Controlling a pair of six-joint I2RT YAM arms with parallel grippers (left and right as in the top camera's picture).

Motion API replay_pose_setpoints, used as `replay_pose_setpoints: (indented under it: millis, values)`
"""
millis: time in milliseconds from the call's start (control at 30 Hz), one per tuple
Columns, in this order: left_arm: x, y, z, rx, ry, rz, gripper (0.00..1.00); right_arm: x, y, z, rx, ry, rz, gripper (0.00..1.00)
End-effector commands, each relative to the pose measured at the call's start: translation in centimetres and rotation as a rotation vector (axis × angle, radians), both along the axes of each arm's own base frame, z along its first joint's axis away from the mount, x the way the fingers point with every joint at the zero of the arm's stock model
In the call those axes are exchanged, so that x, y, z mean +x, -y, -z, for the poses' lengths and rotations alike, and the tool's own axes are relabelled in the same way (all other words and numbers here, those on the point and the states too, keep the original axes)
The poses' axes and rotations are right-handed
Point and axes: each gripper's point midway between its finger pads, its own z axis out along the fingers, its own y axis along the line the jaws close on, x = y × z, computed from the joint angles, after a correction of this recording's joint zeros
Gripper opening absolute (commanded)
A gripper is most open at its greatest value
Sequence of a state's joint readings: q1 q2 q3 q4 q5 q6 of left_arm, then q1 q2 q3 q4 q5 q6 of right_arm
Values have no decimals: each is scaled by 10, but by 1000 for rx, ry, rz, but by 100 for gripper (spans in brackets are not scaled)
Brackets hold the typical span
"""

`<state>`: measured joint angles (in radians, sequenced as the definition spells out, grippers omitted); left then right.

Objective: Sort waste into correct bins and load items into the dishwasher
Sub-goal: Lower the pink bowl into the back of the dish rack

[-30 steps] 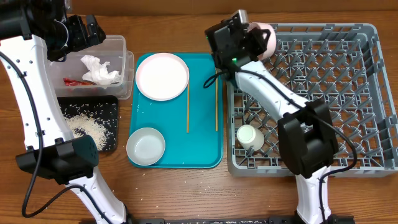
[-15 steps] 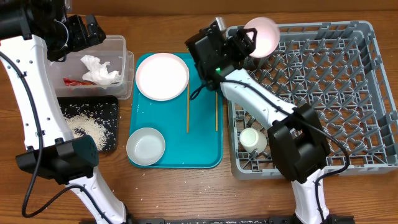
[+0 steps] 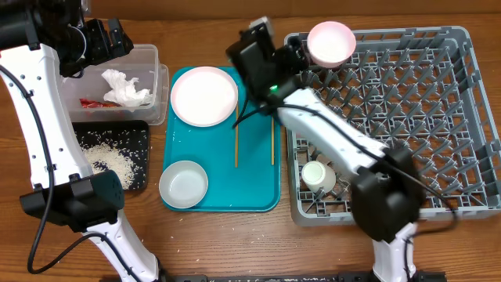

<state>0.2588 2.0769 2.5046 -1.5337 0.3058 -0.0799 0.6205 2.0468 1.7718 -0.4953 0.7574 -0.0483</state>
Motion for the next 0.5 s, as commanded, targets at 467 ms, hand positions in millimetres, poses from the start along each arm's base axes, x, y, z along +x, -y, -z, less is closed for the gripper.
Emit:
replay_pose_setpoints:
  millis: [467]
  values:
    - [-2,0,-3,-2,4,-13,100,23,191,-3,903,-132,454,74]
